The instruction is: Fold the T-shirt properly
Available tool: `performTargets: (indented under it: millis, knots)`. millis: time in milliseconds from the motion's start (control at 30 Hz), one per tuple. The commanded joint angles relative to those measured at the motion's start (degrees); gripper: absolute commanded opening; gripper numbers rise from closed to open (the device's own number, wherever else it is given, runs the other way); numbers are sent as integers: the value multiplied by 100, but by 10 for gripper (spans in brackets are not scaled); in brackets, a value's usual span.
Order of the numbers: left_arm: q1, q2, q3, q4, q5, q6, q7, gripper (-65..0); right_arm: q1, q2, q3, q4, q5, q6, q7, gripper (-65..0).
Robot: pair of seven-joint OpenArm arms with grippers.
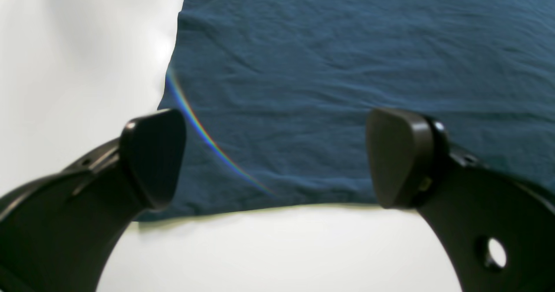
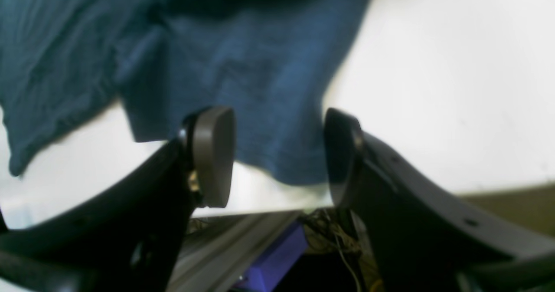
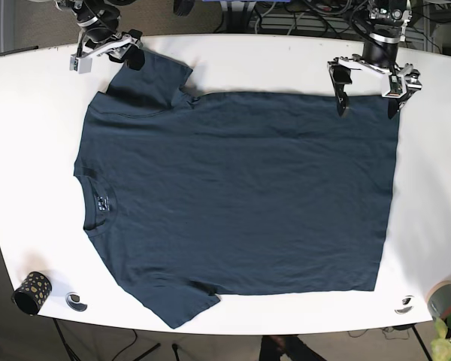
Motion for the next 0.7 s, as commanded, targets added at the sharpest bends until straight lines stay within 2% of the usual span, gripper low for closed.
performTargets:
  millis: [0, 333, 500, 567, 600, 667]
  knots:
    - [47, -37, -9, 104, 3, -10, -117, -31, -76, 41, 29, 87, 71, 55, 73, -330]
    - [47, -46, -62, 104, -102, -10, -117, -31, 117, 15, 11, -326, 71, 64, 73, -331]
    - [82, -72, -334, 104, -867, -10, -99, -26, 267, 15, 11, -652, 71, 64, 73, -331]
    - [91, -230, -361, 104, -1122, -18, -64, -26, 293, 15, 11, -731, 71, 64, 73, -335]
    - [117, -309, -361, 104, -1219, -18, 33, -26, 302, 15, 11, -748, 71, 64, 73, -347]
    - [152, -441, -370, 104, -1500, -18, 218, -26, 302, 15, 11, -766, 71, 64, 73, -412]
